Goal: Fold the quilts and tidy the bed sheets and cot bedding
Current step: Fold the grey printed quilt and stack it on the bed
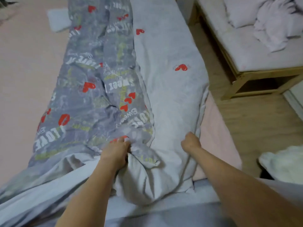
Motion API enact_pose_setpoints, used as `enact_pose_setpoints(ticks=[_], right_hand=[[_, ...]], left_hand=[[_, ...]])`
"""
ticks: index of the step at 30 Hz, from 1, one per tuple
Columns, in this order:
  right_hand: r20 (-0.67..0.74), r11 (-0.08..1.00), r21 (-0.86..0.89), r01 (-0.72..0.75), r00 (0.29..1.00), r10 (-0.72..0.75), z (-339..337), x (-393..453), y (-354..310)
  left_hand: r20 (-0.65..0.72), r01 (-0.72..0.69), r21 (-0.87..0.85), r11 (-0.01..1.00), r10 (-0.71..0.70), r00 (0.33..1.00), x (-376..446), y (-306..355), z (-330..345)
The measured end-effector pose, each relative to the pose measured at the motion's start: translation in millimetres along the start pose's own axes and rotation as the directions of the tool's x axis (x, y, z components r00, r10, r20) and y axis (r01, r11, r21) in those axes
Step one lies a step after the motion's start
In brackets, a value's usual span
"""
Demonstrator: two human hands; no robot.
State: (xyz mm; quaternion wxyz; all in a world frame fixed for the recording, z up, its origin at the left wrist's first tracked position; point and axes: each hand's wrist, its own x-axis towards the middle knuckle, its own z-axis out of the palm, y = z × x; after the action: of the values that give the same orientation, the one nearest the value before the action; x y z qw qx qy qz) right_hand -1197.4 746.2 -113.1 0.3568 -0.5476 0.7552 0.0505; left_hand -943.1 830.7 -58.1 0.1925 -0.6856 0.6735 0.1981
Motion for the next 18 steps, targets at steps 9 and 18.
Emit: enact_pose_setpoints(ticks=[9,18], right_hand=[[0.272,0.974,0.109,-0.2,0.948,0.164,74.4,72.9,98.4],[0.183,0.928,0.333,-0.166,0.977,0.109,37.2,48.8,73.9]], left_hand=[[0.586,-0.131,0.356,0.925,-0.112,0.803,101.4,105.3,7.9],[0.662,-0.11,0.107,0.988,0.012,0.749,66.0,106.4,8.1]])
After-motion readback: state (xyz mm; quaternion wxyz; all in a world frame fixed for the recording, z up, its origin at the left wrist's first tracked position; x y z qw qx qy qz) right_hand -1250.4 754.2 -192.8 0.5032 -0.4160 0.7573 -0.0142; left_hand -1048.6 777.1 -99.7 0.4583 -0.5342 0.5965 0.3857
